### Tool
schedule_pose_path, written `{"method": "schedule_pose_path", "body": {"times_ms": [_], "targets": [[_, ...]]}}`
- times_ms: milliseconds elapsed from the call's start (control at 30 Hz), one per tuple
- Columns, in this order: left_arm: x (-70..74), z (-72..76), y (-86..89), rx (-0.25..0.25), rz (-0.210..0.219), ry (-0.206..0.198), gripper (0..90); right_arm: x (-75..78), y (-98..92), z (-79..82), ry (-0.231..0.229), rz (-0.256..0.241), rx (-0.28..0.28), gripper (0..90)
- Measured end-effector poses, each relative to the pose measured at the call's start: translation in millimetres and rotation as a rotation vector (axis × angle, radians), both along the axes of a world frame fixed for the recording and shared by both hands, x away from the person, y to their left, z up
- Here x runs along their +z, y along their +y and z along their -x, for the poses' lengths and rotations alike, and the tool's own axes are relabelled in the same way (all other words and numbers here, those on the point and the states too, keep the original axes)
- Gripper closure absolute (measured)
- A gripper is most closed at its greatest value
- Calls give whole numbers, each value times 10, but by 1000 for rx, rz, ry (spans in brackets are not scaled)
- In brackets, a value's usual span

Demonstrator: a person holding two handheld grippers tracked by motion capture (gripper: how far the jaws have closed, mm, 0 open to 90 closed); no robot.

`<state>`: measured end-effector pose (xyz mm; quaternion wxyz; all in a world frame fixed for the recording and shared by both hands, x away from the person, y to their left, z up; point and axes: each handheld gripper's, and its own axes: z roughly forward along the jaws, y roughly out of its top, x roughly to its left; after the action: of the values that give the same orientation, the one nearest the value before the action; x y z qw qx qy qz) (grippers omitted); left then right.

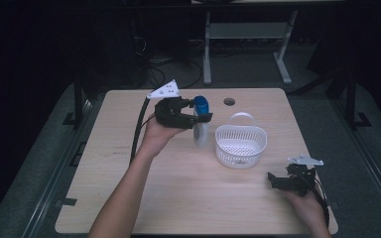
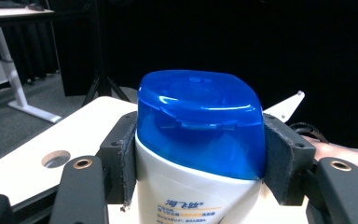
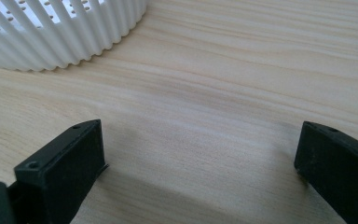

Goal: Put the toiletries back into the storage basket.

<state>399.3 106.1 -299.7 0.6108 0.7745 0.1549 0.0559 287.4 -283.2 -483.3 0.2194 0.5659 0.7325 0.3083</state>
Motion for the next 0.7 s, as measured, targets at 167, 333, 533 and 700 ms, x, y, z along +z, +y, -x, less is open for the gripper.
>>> {"method": "schedule_pose_path", "body": {"times_ms": [167, 333, 533, 700], "targets": [[80, -37, -89, -19, 9, -9, 374, 0, 0, 0, 0, 0, 0, 10], [135, -70, -194, -34, 22, -16, 375, 0, 0, 0, 0, -1, 0, 10], [159, -90, -305, -51, 23, -22, 374, 0, 0, 1, 1, -1, 0, 10], [163, -111, -432, -66, 32, -22, 374, 1, 0, 3, 2, -2, 1, 10]]}}
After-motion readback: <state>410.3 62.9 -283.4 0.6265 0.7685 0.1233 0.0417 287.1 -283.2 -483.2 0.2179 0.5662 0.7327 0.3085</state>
